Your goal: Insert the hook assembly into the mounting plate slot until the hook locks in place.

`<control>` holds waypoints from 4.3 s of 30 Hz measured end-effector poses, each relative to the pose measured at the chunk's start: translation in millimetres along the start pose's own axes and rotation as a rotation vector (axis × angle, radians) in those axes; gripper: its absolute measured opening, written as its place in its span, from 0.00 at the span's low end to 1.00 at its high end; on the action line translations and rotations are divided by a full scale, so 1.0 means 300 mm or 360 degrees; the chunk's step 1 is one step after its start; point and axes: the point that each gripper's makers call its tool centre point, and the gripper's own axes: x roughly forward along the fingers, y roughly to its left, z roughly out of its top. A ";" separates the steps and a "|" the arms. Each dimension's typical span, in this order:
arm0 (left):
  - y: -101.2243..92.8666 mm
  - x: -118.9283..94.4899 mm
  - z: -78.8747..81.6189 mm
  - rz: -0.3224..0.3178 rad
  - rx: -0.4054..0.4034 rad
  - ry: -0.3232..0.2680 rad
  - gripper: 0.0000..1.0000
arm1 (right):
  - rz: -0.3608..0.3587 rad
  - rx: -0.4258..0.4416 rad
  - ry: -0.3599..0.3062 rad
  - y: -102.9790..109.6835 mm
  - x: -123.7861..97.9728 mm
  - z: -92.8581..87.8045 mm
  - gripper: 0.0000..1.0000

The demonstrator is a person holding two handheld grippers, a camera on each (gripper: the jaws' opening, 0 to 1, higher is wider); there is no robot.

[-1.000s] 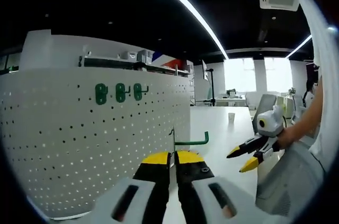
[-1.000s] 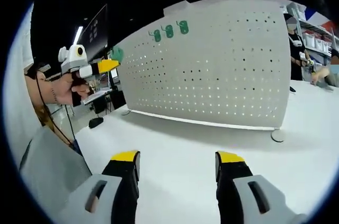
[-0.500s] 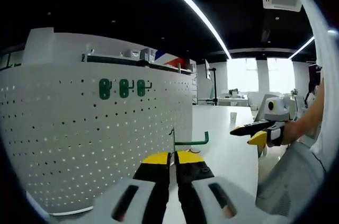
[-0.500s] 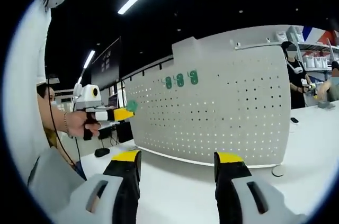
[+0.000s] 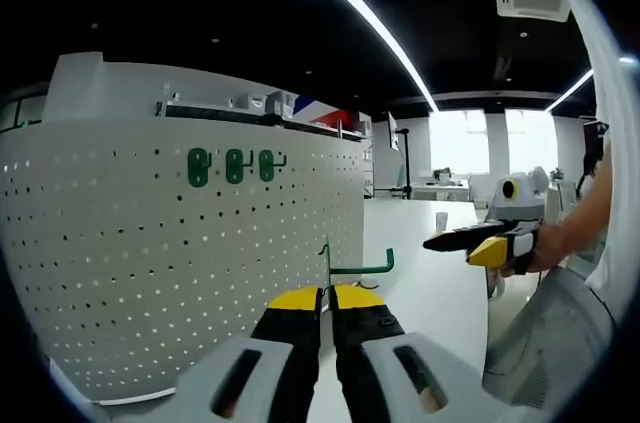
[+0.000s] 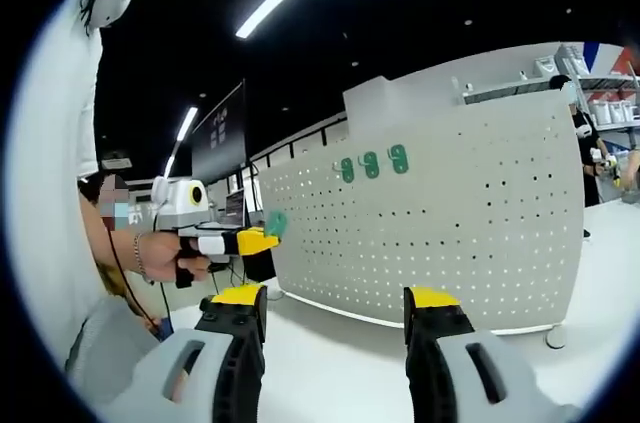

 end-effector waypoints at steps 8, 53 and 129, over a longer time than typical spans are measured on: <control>-0.001 -0.006 -0.002 0.0013 0.0005 0.0001 0.03 | 0.0101 0.0030 -0.0038 0.070 0.075 0.022 0.53; 0.002 -0.023 0.004 0.0048 0.0006 -0.0021 0.03 | 0.0340 0.0100 -0.0098 0.215 0.305 0.086 0.48; -0.003 -0.032 0.010 0.0140 -0.0030 -0.0057 0.04 | 0.0272 0.0182 -0.0012 0.249 0.386 0.059 0.00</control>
